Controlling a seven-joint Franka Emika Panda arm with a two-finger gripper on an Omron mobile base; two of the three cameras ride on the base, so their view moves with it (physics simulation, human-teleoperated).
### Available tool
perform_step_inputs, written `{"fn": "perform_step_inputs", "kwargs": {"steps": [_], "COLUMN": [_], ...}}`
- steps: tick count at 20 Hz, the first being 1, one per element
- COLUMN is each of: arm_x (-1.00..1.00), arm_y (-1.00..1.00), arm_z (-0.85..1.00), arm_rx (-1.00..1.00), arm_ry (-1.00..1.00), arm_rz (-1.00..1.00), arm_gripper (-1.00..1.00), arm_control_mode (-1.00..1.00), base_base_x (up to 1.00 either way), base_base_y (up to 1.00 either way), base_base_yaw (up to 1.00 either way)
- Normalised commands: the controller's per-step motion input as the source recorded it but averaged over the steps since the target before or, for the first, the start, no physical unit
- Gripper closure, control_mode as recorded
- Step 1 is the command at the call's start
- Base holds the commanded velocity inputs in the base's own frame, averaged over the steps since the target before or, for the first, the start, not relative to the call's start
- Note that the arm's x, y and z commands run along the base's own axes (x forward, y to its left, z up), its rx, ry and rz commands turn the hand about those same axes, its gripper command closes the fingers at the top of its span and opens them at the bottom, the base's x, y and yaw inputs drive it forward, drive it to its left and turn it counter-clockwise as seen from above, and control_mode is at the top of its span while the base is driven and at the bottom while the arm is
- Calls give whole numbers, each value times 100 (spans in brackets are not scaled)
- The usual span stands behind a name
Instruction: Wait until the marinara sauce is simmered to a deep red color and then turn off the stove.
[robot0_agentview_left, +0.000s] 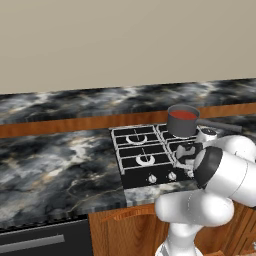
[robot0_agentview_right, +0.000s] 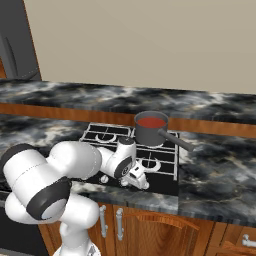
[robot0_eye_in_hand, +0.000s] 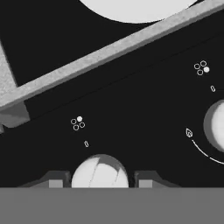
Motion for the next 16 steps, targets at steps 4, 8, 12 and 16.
{"fn": "perform_step_inputs", "kwargs": {"steps": [4, 8, 12, 16], "arm_x": [0, -2, -13, -18], "arm_y": [0, -2, -1, 0], "arm_z": [-12, -13, -12, -20], "arm_rx": [9, 10, 10, 7], "arm_ry": [5, 2, 0, 0], "arm_rz": [-48, -49, -48, -49], "arm_gripper": [100, 100, 100, 100], "arm_control_mode": [-100, -100, -100, -100], "base_base_x": [0, 0, 0, 0], "base_base_y": [0, 0, 0, 0], "base_base_yaw": [0, 0, 0, 0]}}
